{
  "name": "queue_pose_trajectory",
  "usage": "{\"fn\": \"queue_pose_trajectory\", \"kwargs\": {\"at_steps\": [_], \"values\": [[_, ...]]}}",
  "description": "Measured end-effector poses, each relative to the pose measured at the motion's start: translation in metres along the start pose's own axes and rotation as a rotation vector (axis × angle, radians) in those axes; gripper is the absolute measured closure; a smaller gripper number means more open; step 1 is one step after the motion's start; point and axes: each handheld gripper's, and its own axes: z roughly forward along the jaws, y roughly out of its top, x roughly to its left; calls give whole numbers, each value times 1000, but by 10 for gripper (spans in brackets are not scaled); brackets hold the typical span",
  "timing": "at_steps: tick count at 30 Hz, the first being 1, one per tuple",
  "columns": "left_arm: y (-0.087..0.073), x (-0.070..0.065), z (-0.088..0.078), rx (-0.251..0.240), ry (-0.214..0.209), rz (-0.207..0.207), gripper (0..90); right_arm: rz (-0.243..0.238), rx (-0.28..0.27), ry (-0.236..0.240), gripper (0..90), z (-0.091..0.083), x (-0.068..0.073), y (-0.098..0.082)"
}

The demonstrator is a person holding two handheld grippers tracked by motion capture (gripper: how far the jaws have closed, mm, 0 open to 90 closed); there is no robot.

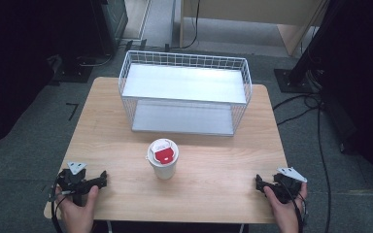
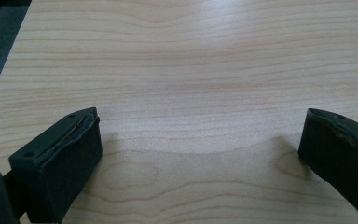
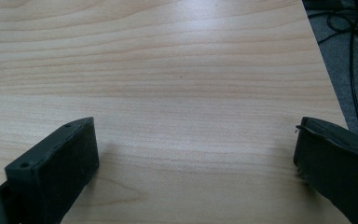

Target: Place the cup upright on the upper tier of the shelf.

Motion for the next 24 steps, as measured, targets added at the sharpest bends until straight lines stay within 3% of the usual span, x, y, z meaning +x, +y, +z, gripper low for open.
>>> {"fn": "queue_pose_trajectory", "kwargs": {"at_steps": [7,12,18,19,24], "values": [[1,0,1,-1,2,-3,0,-11,6,22,0,-3,3,-2],[1,0,1,-2,2,-2,0,5,-29,59,0,-10,11,1],[1,0,1,-2,2,-2,0,-33,-43,93,0,-15,30,7],[1,0,1,-2,2,-2,0,-44,-50,113,0,-17,38,10],[1,-1,1,-2,2,-3,0,-49,-69,153,0,-22,52,16]]}}
